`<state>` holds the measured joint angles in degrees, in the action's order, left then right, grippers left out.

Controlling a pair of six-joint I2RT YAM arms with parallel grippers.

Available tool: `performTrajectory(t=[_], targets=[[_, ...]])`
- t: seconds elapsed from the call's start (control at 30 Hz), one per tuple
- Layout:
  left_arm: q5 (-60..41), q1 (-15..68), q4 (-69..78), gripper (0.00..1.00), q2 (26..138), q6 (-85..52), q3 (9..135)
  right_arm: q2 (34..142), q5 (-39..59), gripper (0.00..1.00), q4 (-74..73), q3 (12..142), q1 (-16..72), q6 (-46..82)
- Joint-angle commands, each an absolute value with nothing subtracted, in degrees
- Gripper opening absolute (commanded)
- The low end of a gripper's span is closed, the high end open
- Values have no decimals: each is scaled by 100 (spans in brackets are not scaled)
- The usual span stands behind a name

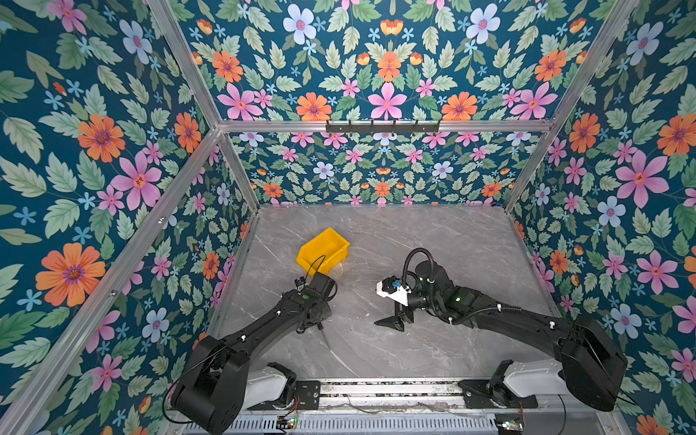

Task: Put the screwdriver in the bin
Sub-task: 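Lift the screwdriver with the left gripper and carry it toward the yellow bin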

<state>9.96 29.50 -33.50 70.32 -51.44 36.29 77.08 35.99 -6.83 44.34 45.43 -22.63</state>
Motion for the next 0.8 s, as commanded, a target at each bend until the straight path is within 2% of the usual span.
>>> performTrajectory(t=[0.0,0.23,0.53,0.77], targets=[[1326,2944,-3570,11,6946,-5012,3853,7708,3614,99,-701,4508,4548,-2408],[1777,2922,-3715,12,7144,-4394,4573,7700,3413,99,-826,4618,4544,-2443],[2002,2766,-3693,14,7765,-2613,5922,7508,3175,99,-668,4779,4518,-2637],[1804,2560,-3168,0,8044,-1164,6477,7443,3059,99,-736,4854,4500,-2654]])
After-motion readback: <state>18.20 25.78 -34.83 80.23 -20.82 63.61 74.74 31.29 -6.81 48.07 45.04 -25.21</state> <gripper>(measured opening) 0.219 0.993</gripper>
